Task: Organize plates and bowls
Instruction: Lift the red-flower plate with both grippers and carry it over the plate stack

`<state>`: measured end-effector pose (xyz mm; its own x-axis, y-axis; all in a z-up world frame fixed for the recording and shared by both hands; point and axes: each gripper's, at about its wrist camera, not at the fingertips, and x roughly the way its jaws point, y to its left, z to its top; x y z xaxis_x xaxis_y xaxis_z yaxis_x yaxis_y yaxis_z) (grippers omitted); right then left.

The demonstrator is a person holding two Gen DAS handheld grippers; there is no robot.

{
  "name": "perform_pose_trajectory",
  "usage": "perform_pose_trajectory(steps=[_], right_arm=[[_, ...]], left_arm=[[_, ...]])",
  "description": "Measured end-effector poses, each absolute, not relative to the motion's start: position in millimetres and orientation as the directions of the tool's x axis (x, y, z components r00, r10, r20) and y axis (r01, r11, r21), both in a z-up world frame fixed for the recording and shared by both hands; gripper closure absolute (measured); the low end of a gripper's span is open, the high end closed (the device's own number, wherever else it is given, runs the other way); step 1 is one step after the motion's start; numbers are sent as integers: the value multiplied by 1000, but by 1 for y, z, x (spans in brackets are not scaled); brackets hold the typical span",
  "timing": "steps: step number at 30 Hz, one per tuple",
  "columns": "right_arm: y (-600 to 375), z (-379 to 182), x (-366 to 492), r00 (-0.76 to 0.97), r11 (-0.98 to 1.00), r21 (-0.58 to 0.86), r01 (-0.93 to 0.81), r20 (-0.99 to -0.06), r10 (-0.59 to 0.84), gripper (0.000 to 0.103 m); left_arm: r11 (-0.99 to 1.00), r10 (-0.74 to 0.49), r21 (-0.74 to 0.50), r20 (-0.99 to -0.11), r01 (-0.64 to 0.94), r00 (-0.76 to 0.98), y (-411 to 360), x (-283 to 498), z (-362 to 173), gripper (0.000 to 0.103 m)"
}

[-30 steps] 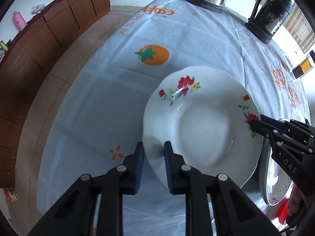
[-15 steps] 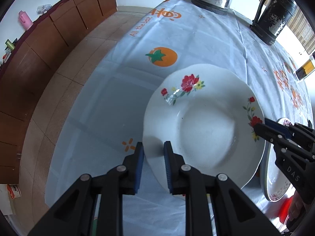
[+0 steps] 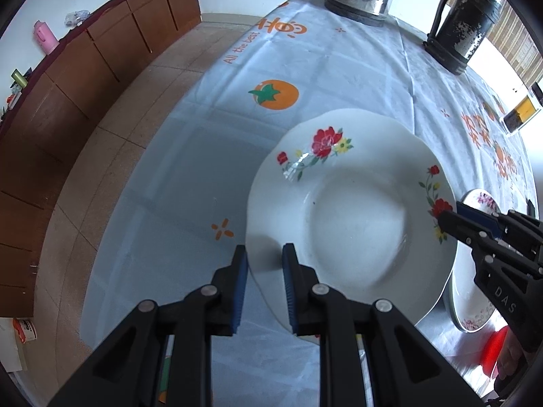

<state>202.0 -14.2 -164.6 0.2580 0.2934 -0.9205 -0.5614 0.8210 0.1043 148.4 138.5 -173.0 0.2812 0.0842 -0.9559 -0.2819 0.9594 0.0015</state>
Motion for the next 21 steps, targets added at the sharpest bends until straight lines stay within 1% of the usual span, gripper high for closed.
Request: perform_pose_trajectory(steps=[21], right_arm=[[-47,-146,171,301,846,106,-523,-905,300,86]], left_arm=[[974,96,24,-944,-225,316,106,133,-152,85]])
